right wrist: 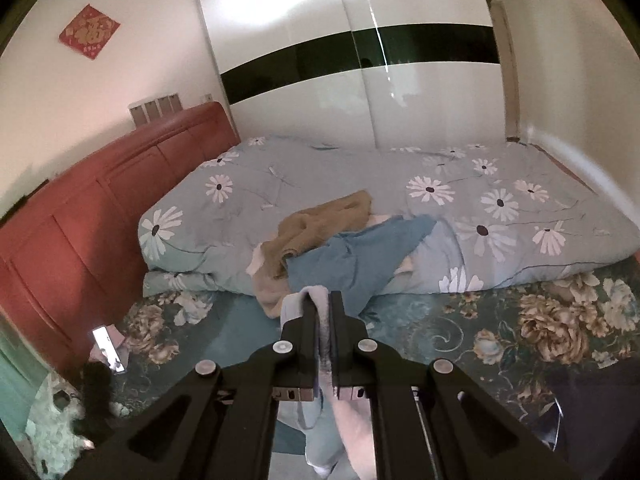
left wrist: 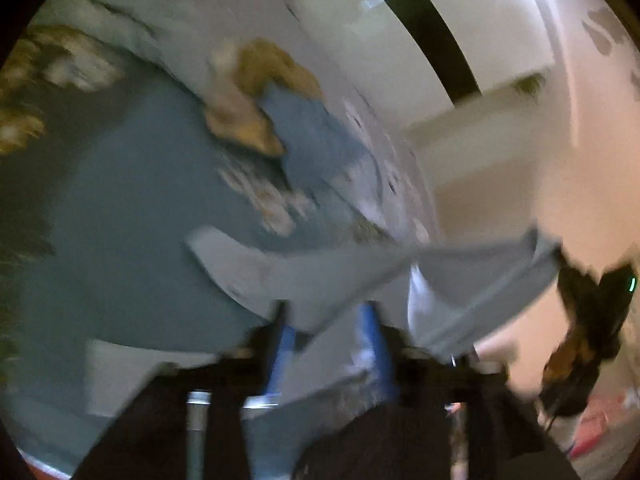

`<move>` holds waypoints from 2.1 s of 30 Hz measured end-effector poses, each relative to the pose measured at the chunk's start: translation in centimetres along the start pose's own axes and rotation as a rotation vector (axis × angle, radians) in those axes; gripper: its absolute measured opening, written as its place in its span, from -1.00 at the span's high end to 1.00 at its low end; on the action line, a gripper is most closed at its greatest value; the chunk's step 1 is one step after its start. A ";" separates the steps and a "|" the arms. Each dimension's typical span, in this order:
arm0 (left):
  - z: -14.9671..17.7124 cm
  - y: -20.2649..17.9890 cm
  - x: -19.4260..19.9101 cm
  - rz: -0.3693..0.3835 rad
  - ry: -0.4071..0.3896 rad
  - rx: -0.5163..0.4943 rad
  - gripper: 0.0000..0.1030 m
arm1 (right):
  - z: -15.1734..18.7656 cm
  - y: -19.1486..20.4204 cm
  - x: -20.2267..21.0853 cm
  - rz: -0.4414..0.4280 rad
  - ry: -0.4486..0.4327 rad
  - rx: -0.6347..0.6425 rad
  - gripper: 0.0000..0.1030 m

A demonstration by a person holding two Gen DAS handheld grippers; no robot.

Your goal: Fold clothes

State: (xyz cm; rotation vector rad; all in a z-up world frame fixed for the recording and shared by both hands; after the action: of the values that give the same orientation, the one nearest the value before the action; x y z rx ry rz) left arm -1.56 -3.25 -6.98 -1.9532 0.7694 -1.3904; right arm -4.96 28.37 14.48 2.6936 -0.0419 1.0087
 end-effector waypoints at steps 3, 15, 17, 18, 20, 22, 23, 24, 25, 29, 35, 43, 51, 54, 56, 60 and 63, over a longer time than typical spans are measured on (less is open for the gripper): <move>1.6 -1.1 -5.3 -0.012 0.075 -0.109 -0.38 | -0.4 0.4 0.4 -0.017 0.005 0.004 0.91; 7.9 1.4 -19.9 0.079 0.444 -0.143 -0.38 | -0.7 1.7 1.6 -0.008 0.024 0.052 0.91; 8.5 0.5 -20.2 0.136 0.470 -0.133 -0.35 | -0.7 1.4 1.5 0.000 0.029 0.051 0.91; 8.7 0.2 -20.3 0.145 0.475 -0.141 -0.29 | -0.7 1.3 1.5 0.000 0.029 0.047 0.91; 9.2 -0.3 -20.4 0.146 0.489 -0.164 0.26 | -0.7 0.9 1.5 -0.002 0.029 0.035 0.91; 9.7 -0.2 -20.5 0.117 0.495 -0.179 0.88 | -0.8 0.6 1.5 -0.001 0.027 0.024 0.91; 9.8 -0.2 -20.3 0.103 0.481 -0.187 0.89 | -0.8 0.4 1.5 -0.001 0.025 0.019 0.91; 9.8 -0.2 -20.0 0.092 0.466 -0.191 0.90 | -0.8 0.3 1.6 -0.001 0.024 0.013 0.91; 9.6 -0.2 -19.5 0.091 0.445 -0.185 0.91 | -0.8 0.1 1.6 0.000 0.021 0.008 0.91; 7.2 -0.8 -16.4 0.082 0.301 -0.166 0.93 | -1.2 -0.3 2.2 -0.005 0.002 -0.009 0.91; -1.7 -3.6 -6.5 -0.006 -0.081 -0.202 0.93 | -3.4 0.1 4.0 -0.027 -0.058 0.006 0.91; -8.0 -9.0 9.7 -0.073 -0.472 -0.310 0.93 | -6.4 4.1 8.1 -0.106 -0.178 0.074 0.92; -4.8 -10.5 21.8 -0.116 -0.659 -0.378 0.93 | -5.9 6.7 13.3 -0.161 -0.248 0.133 0.91; -4.2 -10.6 25.0 -0.141 -0.703 -0.394 0.93 | -6.1 7.3 14.4 -0.176 -0.263 0.154 0.91; -4.5 -10.3 26.4 -0.171 -0.730 -0.399 0.93 | -6.5 7.5 14.4 -0.176 -0.268 0.167 0.91; -6.1 -7.7 26.2 -0.218 -0.703 -0.356 0.93 | -6.9 6.1 9.1 -0.140 -0.169 0.149 0.91; -7.7 -4.5 23.3 -0.258 -0.630 -0.288 0.93 | -5.8 3.6 1.6 -0.058 -0.029 0.141 0.92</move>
State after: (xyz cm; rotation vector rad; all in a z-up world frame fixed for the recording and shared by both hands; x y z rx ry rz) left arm -1.89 -19.01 12.38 -2.5923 0.4394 -0.7259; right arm -7.92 26.45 20.58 2.8182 0.1048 0.9897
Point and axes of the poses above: each gripper's, at about its wrist camera, not at the fingertips, and x roughly against the way its jaws point, y to its left, z to its underside, the point moved 10 cm from there along -x, roughly the way its jaws point, and after that the axes turned 7 degrees about y, right-handed, at the moved point
